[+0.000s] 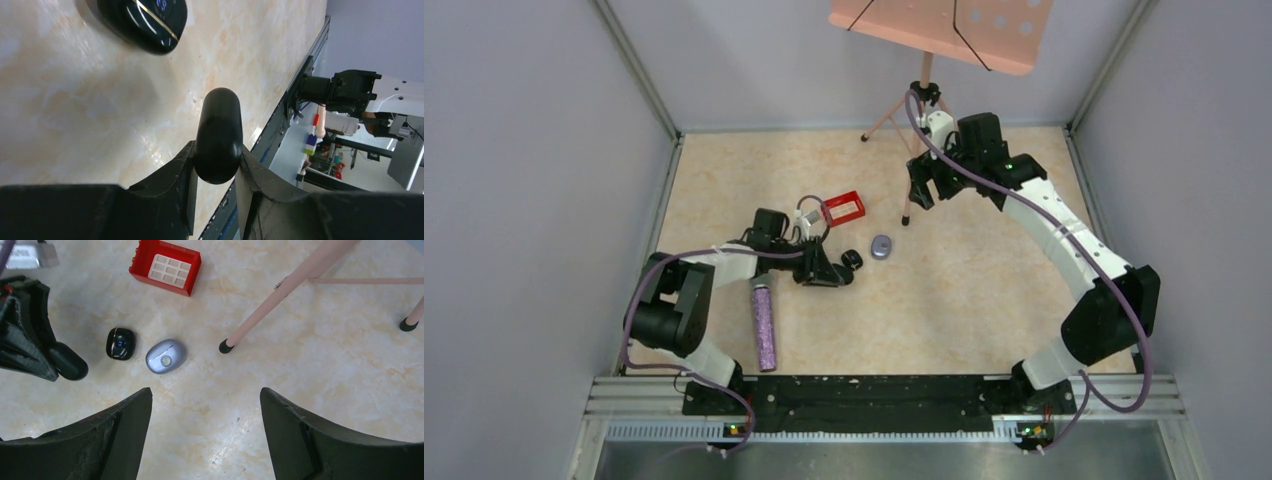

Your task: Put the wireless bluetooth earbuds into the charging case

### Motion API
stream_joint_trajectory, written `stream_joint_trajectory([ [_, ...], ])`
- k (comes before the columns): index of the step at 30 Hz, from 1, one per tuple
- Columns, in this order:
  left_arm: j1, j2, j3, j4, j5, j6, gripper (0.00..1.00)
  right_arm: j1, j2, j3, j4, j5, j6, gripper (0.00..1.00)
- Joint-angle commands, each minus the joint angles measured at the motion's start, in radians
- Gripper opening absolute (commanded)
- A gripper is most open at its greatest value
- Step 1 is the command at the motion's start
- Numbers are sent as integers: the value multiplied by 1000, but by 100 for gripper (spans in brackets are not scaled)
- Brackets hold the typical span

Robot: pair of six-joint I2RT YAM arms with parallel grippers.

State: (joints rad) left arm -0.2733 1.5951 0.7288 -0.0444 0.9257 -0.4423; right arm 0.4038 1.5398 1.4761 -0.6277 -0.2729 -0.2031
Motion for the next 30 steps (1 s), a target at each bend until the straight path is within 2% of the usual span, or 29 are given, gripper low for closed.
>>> stream_joint_trajectory([
  [1, -44, 17, -18, 80, -13, -53, 0, 3, -62, -12, 47, 37, 87, 80],
  [7, -84, 67, 51, -59, -159, -42, 30, 2, -80, -25, 17, -13, 4, 84],
  [11, -82, 73, 75, -126, -226, -14, 36, 2, -81, -14, 21, -9, -24, 85],
  [13, -83, 74, 96, -151, -230, 8, 44, 2, -74, 0, 18, -9, -36, 85],
  [15, -83, 70, 126, -207, -225, 37, 73, 2, -69, 17, 8, -13, -52, 85],
  [16, -81, 66, 146, -253, -221, 60, 91, 1, -68, 25, 1, -19, -65, 85],
  [17, -82, 58, 173, -315, -230, 100, 98, 2, -66, 35, -9, -26, -78, 85],
  [21, -35, -38, 340, -625, -333, 302, 99, 2, -58, 88, -78, -81, -112, 85],
  [23, 25, -105, 412, -688, -377, 342, 99, 2, -68, 65, -80, -120, -99, 85],
  [26, 125, -209, 482, -607, -431, 323, 99, 1, -84, -11, 15, -98, -43, 85],
  [28, 167, -277, 503, -461, -480, 313, 99, 3, -76, -33, 93, -10, 30, 85],
  [30, 173, -333, 506, -304, -585, 318, 99, 2, -49, -6, 116, 88, 104, 85],
])
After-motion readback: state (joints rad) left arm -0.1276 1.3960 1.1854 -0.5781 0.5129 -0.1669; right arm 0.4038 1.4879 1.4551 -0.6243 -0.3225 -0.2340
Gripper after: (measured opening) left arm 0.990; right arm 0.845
